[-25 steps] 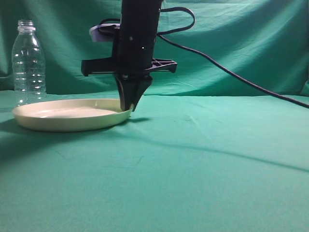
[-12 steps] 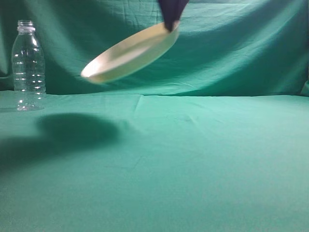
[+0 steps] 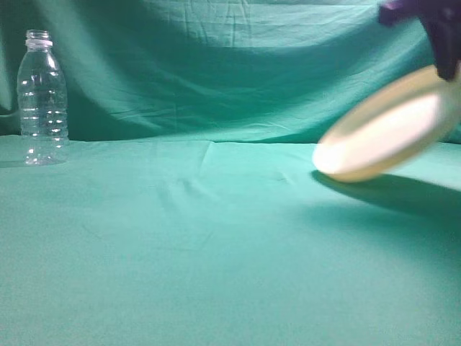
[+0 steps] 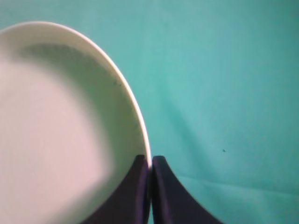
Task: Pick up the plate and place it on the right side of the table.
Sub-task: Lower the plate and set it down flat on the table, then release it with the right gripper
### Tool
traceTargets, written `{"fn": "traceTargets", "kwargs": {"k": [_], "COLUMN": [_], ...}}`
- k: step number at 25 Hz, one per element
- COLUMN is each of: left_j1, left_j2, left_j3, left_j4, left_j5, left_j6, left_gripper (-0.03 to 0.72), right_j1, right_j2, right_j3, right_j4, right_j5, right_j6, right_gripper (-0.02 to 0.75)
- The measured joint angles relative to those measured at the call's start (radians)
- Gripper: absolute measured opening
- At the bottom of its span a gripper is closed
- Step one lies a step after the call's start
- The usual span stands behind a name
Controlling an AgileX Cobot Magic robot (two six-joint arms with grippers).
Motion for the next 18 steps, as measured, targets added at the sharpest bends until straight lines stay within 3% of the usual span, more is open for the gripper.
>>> {"fn": "traceTargets", "kwargs": {"k": [6, 12, 13, 15, 18], "left_j1": [0.000, 0.000, 0.000, 0.000, 0.000], "left_j2": [0.000, 0.000, 0.000, 0.000, 0.000], "left_j3": [0.000, 0.000, 0.000, 0.000, 0.000], "left_j4": [0.000, 0.000, 0.000, 0.000, 0.000], "left_j5": [0.000, 0.000, 0.000, 0.000, 0.000], "left_j6": [0.000, 0.000, 0.000, 0.000, 0.000], "left_gripper": [0.000, 0.000, 0.000, 0.000, 0.000], "right_j1": [-0.125, -0.167, -0.169, -0.169, -0.169], "right_j2": [-0.009, 0.049, 0.057, 0.067, 0.072], "right_j3": [0.248, 0.288, 0.288, 0.291, 0.295], "right_j4": [0.000, 0.004, 0.004, 0.006, 0.029], "right_j5": [-0.180, -0.258, -0.260, -0.264, -0.259], "right_j6": [0.000, 0.003, 0.003, 0.004, 0.004], "right_gripper": [0.000, 0.000, 0.050, 0.050, 0.249]}}
